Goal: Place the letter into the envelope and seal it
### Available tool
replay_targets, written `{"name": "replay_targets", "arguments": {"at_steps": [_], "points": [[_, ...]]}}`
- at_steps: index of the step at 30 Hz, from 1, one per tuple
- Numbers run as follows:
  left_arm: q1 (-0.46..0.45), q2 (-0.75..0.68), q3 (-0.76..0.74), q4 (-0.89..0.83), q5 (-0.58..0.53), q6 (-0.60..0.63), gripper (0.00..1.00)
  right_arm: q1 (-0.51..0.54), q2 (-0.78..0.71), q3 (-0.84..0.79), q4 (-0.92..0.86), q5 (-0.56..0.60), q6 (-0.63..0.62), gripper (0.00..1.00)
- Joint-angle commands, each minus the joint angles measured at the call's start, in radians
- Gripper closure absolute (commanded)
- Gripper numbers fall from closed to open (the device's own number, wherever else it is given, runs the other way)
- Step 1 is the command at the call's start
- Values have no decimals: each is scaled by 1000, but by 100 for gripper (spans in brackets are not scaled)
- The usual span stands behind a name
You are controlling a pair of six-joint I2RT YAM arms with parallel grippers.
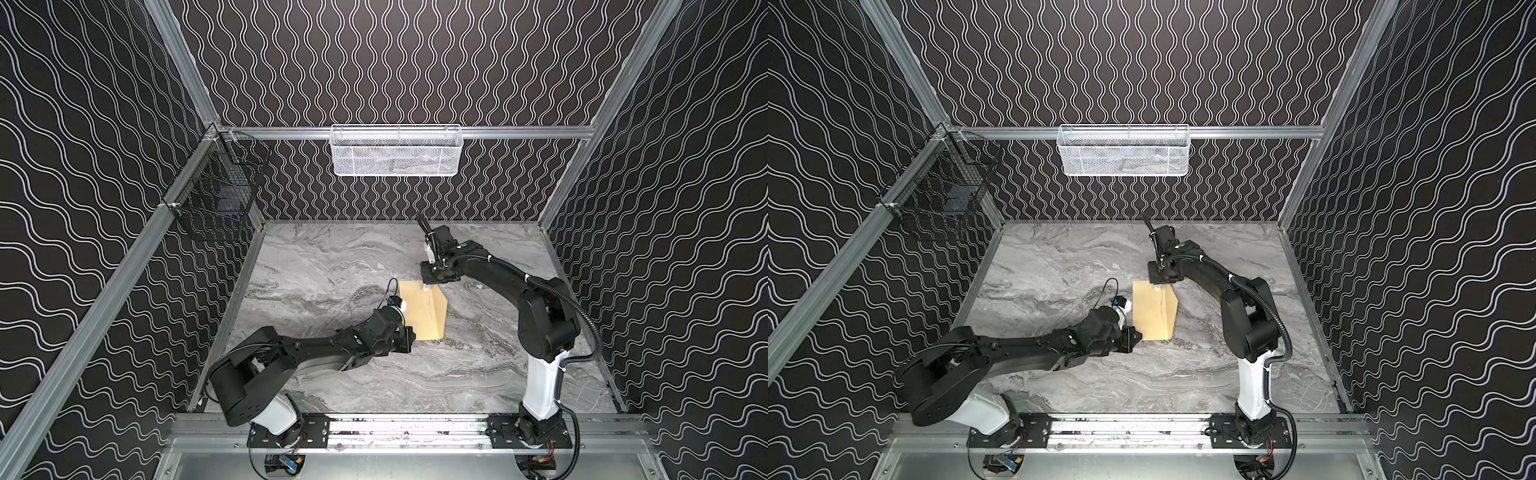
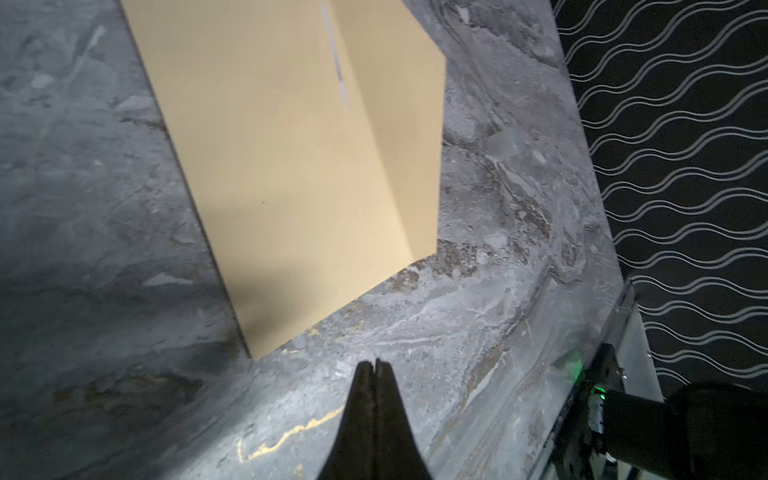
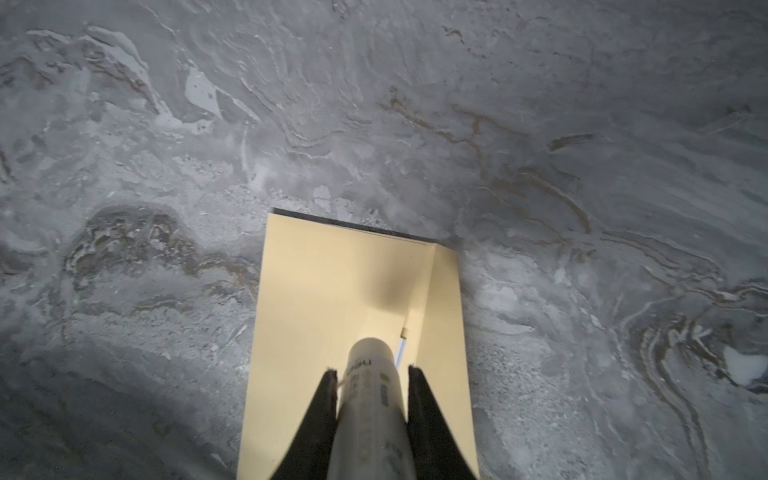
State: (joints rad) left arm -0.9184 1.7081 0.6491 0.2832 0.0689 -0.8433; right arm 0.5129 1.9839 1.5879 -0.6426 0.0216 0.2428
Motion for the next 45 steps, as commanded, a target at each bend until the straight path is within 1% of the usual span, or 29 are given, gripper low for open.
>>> {"name": "replay_targets", "arguments": {"at_steps": [1,4,10,20,30,36,39,45], "points": [[-9,22,27,-40,-76,-71,100,3,18,6,8,41,8,100],[-11,36,26,-22,-94,-83,100,3,34,0,29,43,5,100],[-16,86,44,-56,-105,-103,100,3,80,24,24,33,10,100],[-16,128,31,-23,-105,-155,100,23,91,10,13,11,-4,100],[-16,143,44,-71,-134,-163,100,50,96,28,-74,2,-29,100],[-16,165,35,-59,-135,-177,100,74,101,30,-123,-2,-42,100],[-16,158,26,-63,-149,-182,100,77,101,27,-150,-17,-44,100],[-16,143,29,-79,-164,-181,100,81,100,38,-209,-7,-50,100]]}}
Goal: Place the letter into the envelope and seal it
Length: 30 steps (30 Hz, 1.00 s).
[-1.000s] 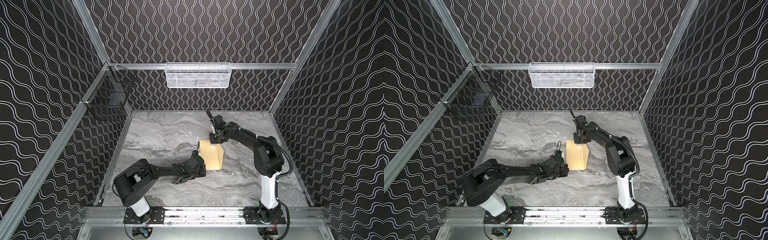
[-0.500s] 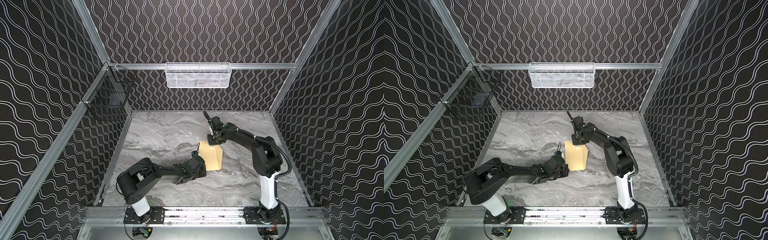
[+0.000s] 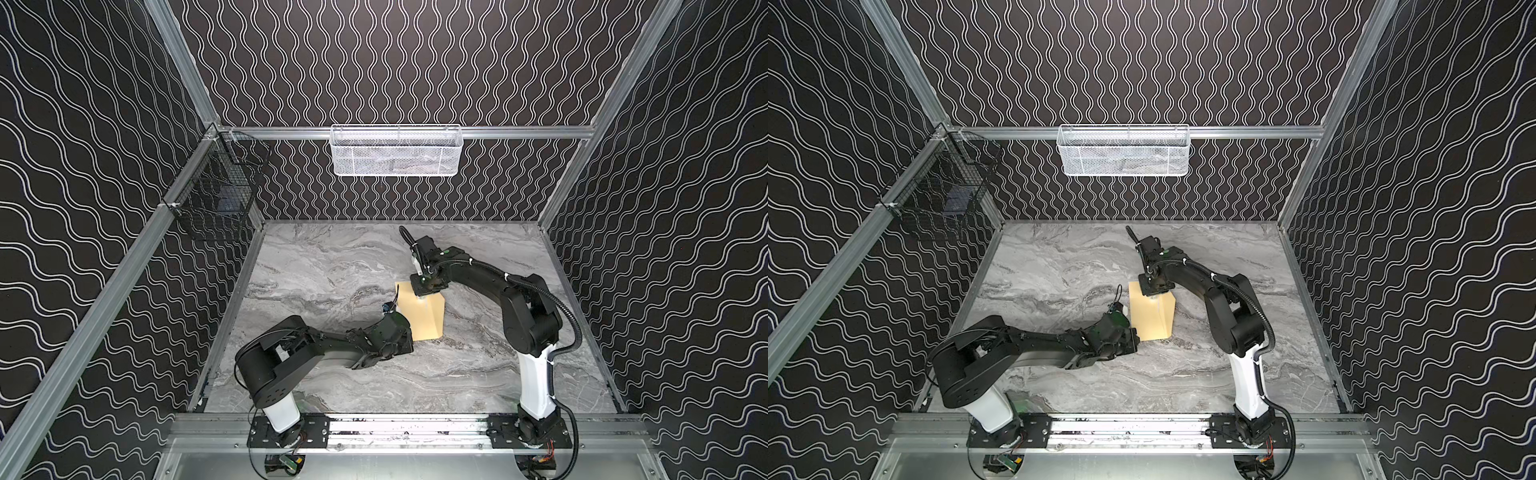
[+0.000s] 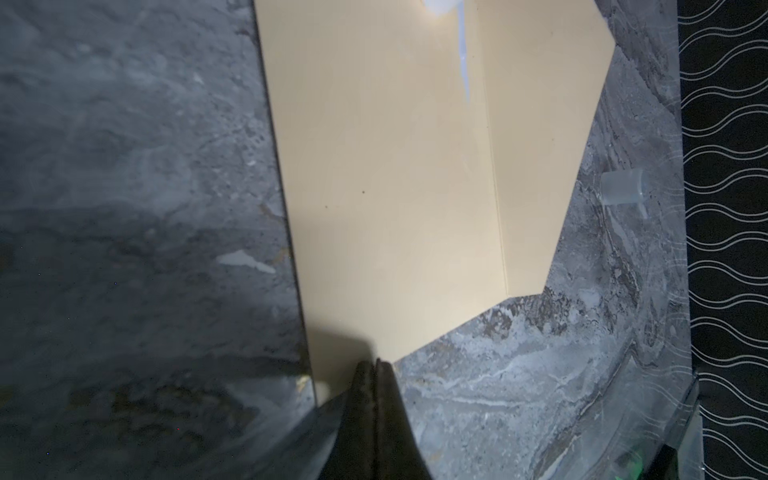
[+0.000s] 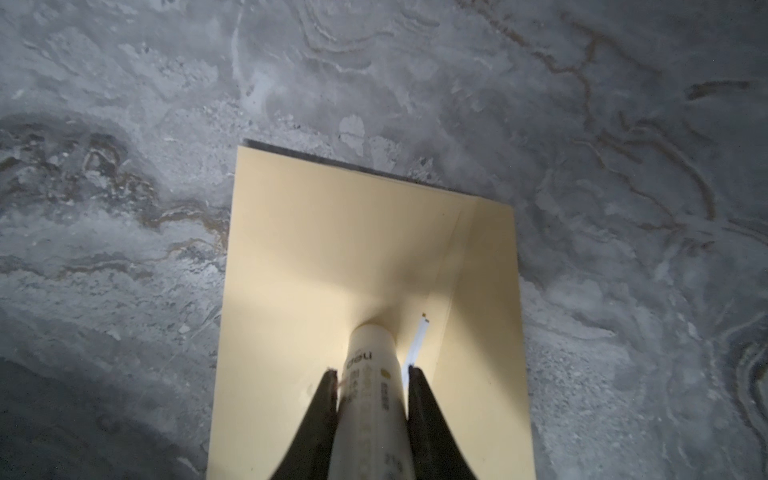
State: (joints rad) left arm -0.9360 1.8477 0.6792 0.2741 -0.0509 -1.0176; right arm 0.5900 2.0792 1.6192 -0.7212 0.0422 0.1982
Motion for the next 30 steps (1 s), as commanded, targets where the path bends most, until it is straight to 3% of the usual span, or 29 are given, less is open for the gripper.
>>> {"name": "replay_targets", "arguments": {"at_steps": [1,23,30], "points": [[2,4,-2,-70,-44,-8,100,5,5,9,-142,-31,-9,100],[2,2,2,-64,-60,-29,100,36,-50,-84,-194,-85,-22,100],[3,-44,-2,-43,-43,-48,100,37,-53,-94,-199,-41,-8,100]]}}
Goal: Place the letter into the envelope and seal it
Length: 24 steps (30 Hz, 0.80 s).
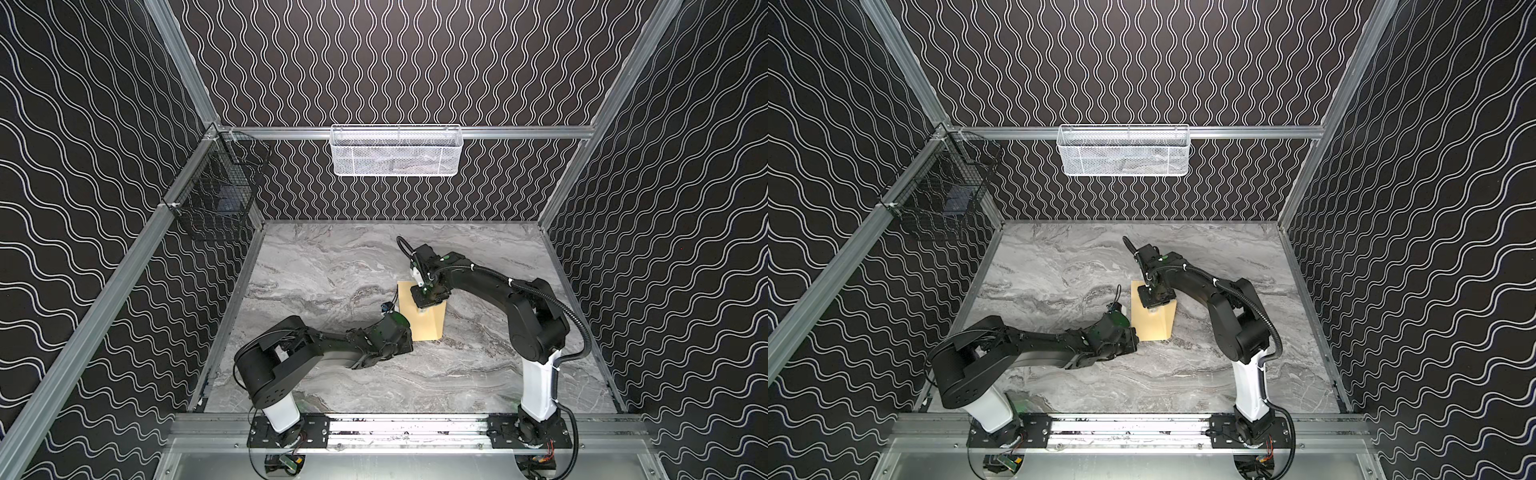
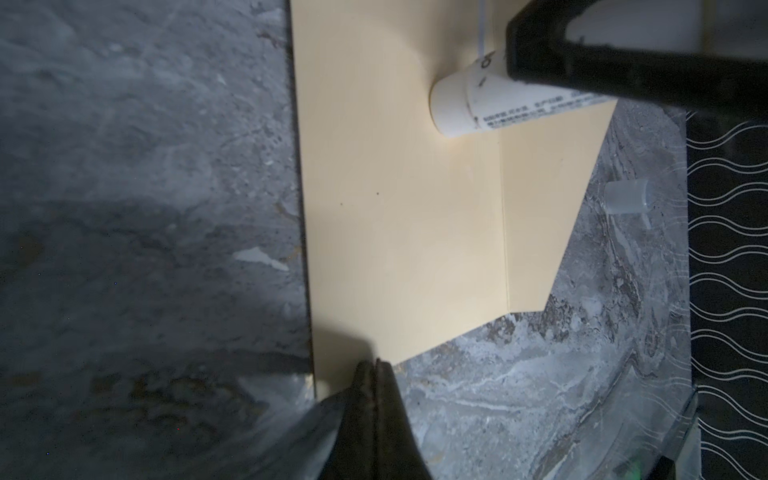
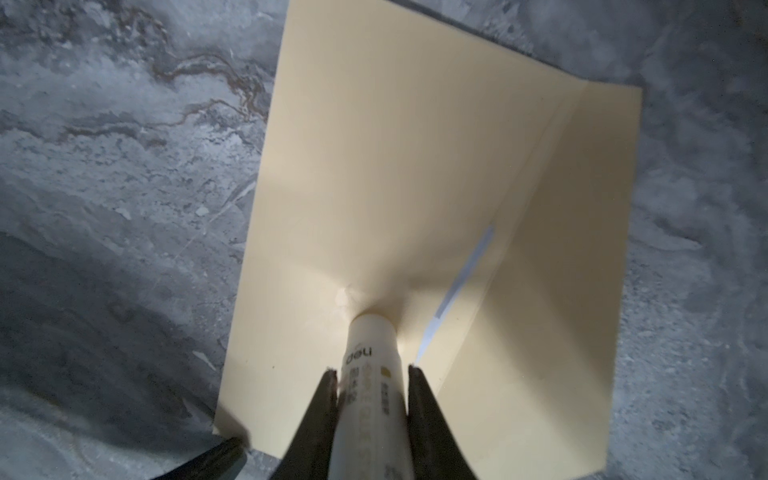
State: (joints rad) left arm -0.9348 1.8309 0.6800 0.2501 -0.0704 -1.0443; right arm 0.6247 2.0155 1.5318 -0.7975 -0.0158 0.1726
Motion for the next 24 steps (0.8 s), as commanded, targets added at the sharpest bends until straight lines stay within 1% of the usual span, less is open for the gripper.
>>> {"name": "replay_targets", "arguments": {"at_steps": [1,4,7,8,12,15,19,24], "points": [[2,-52,-9,-13,-15,-33,100,3,9,-7,-122,23,18,100],[4,-131,-27,6,6,-79,92,3,8,0,-123,39,22,100],[10,-171,-50,85,37,-135,92,3,9,3,-127,51,24,100],[14,-169,-53,115,53,-145,93,2,8,0,-126,55,24,100],[29,-103,-1,167,97,-152,100,0,0,-7,-124,63,31,100],[51,-29,14,244,119,-166,100,0,1,3,-125,55,36,100],[60,29,62,180,94,-139,100,0,6,1,-120,47,40,100],[70,123,67,221,106,-171,100,0,7,-4,-115,44,44,100]]}}
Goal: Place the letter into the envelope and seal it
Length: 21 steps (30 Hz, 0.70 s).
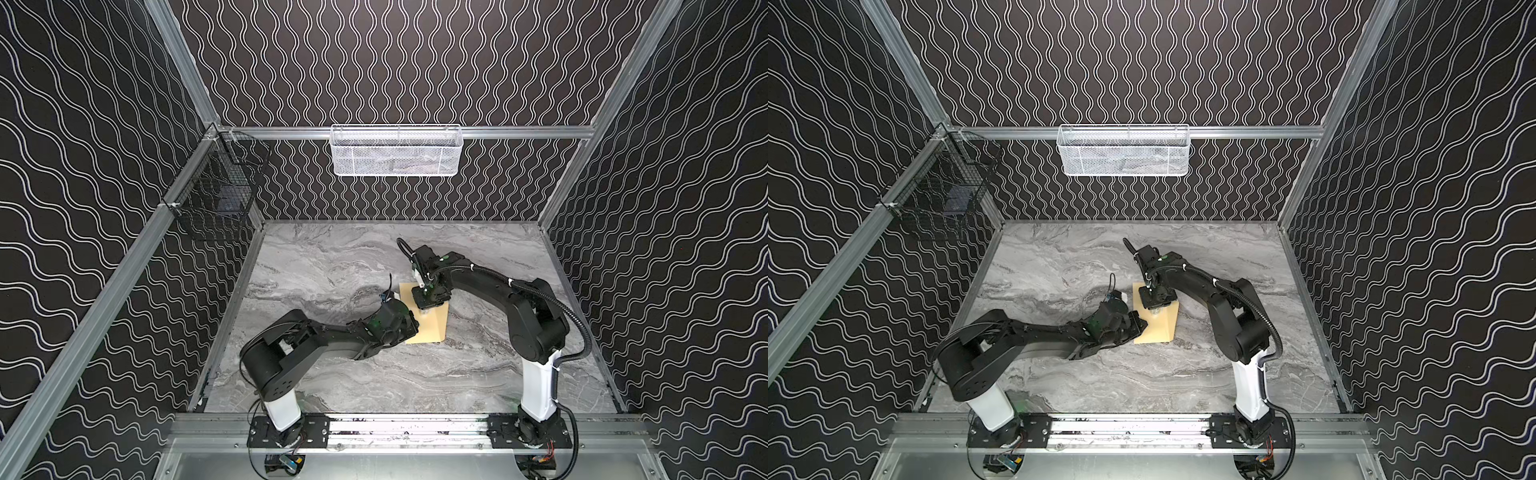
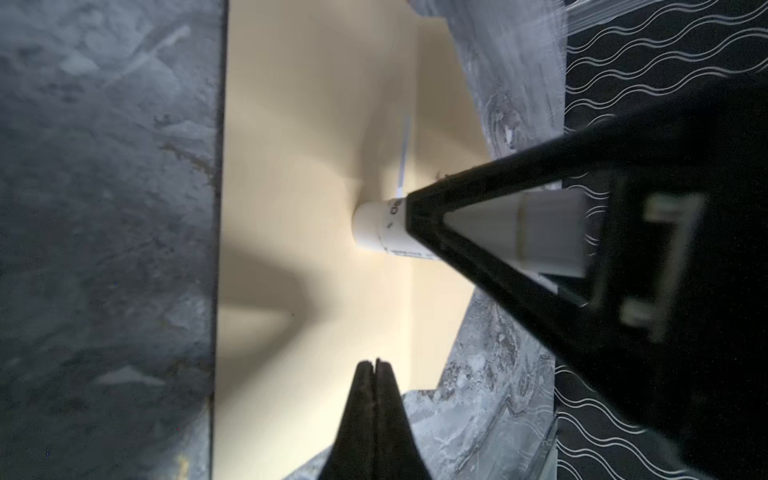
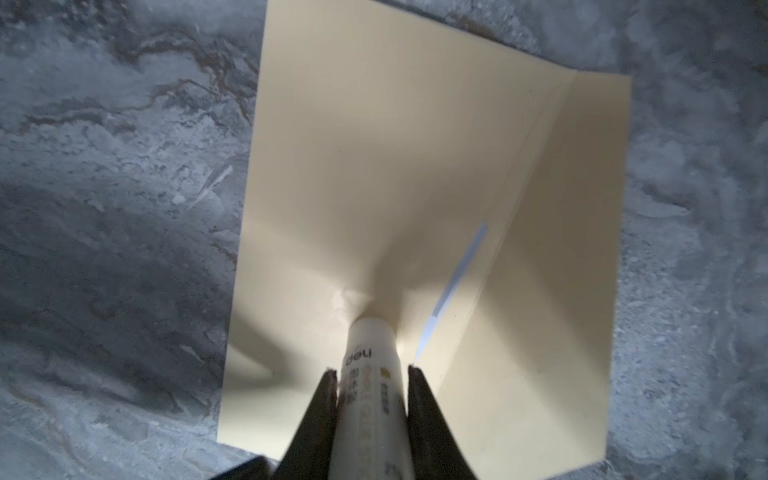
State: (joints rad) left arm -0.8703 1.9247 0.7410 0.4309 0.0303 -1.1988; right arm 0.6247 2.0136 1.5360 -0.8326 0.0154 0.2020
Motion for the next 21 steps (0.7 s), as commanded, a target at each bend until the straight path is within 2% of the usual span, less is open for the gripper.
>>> {"name": "replay_targets", "arguments": {"at_steps": [1,9,21], "points": [[5,48,7,43,8,-26,100,0,9,-12,-79,10,15,100],[16,111,-32,53,-24,-105,100,1,-10,-38,-81,4,11,100],[17,123,-72,34,-54,-136,100,1,-59,-93,-101,-4,-5,100]]}}
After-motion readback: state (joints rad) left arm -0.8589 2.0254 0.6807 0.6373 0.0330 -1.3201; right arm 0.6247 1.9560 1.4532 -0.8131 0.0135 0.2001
